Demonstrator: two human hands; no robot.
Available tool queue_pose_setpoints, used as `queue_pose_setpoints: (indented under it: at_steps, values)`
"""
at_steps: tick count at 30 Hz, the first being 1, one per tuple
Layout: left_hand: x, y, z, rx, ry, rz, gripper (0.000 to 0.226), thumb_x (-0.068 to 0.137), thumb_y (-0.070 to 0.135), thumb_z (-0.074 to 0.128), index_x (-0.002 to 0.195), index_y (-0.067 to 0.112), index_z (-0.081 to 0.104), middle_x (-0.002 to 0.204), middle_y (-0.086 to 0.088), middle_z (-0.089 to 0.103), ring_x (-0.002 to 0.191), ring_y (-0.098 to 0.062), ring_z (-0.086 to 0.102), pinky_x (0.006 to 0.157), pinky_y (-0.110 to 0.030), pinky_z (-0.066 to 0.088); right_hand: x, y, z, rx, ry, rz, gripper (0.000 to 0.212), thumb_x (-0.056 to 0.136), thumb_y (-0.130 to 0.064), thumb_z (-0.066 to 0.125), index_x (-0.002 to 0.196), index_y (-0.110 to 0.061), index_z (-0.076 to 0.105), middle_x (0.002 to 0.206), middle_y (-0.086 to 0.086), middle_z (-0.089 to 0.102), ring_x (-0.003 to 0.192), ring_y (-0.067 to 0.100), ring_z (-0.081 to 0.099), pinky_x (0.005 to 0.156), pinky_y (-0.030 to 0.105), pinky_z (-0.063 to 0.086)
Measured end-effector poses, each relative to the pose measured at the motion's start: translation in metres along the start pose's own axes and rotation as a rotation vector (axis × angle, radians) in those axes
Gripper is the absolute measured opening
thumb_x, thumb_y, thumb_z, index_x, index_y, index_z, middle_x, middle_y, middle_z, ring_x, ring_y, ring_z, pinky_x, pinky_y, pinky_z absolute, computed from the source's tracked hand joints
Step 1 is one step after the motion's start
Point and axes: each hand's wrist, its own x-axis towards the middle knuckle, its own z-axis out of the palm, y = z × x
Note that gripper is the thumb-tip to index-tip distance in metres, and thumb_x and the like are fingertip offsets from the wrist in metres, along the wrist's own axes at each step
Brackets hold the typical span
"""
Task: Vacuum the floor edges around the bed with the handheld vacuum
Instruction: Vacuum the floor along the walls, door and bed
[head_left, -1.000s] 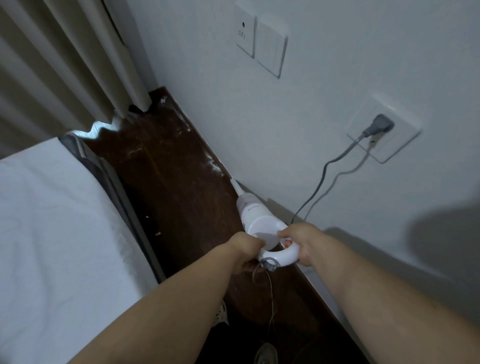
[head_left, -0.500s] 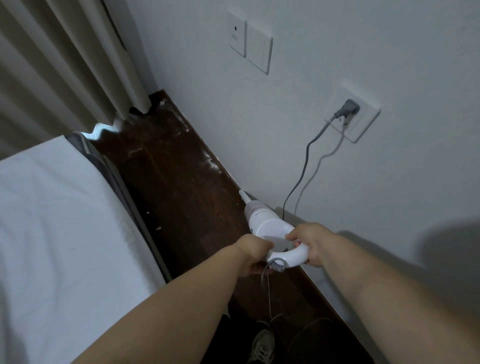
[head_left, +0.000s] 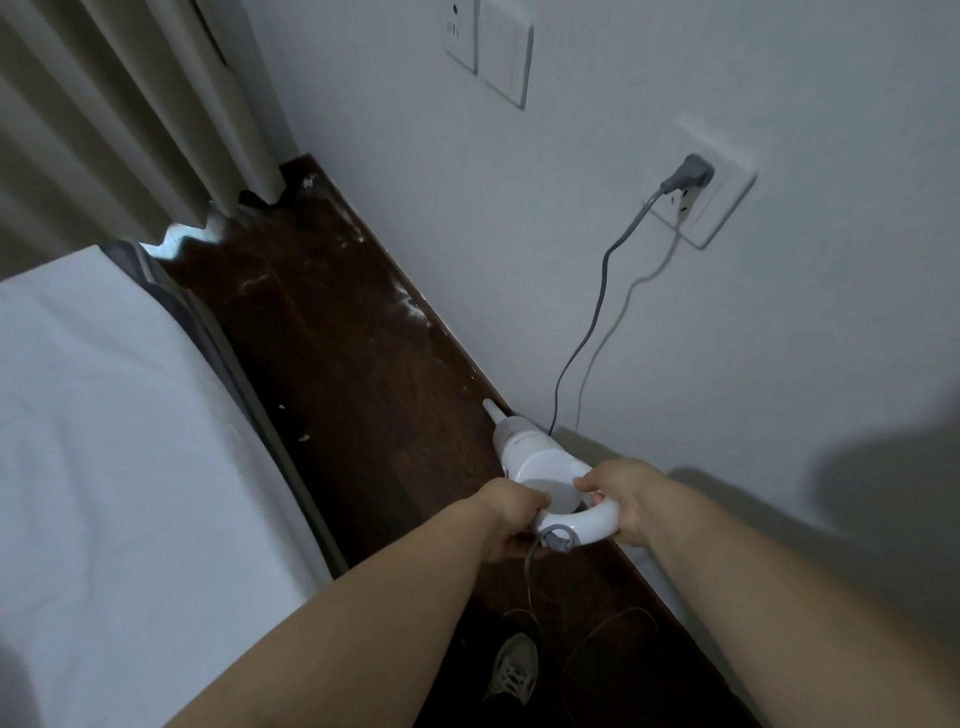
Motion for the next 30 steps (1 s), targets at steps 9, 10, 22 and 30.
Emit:
queue_pose_setpoints:
  at_steps: [9,10,22,30]
  values:
    - [0.032,0.014,-0.028,0.035,0.064,-0.014,0.036,0.099,0.014,0.048,0.129,-0.006,0.047,0.087,-0.016,0.059,0.064,-0.023,0.059,0.055,-0.032,0.053,0.036,-0.018,0.031,0.01,-0.032,0.026,0.009,0.093,0.0,0.053,0.085,-0.006,0.052,0.073,0.008,0.048,0.06,0.017,0.045,0.051,0.032,0.039]
    - [0.034,0.019,-0.033,0.036,0.073,-0.017,0.036,0.099,0.014,0.048,0.129,-0.007,0.046,0.085,-0.016,0.058,0.063,-0.022,0.059,0.05,-0.03,0.053,0.04,-0.024,0.035,0.011,-0.029,0.027,0.007,0.093,-0.001,0.053,0.088,-0.006,0.053,0.073,0.007,0.048,0.06,0.017,0.045,0.051,0.032,0.039]
    - [0.019,0.051,-0.031,0.043,0.039,-0.023,0.036,0.099,0.014,0.048,0.13,-0.003,0.043,0.093,-0.015,0.061,0.069,-0.019,0.063,0.05,-0.027,0.054,0.044,-0.05,0.024,-0.004,-0.025,0.034,0.029,0.09,-0.007,0.059,0.118,-0.004,0.055,0.103,0.014,0.058,0.088,0.028,0.056,0.077,0.041,0.052]
    - [-0.008,0.038,-0.009,-0.022,0.04,0.005,0.031,0.098,0.014,0.049,0.125,-0.004,0.048,0.086,-0.014,0.061,0.067,-0.02,0.061,0.059,-0.03,0.054,0.022,-0.036,0.007,-0.017,-0.027,-0.027,0.03,0.086,-0.002,0.06,0.116,-0.004,0.055,0.111,0.019,0.06,0.097,0.033,0.06,0.089,0.047,0.052]
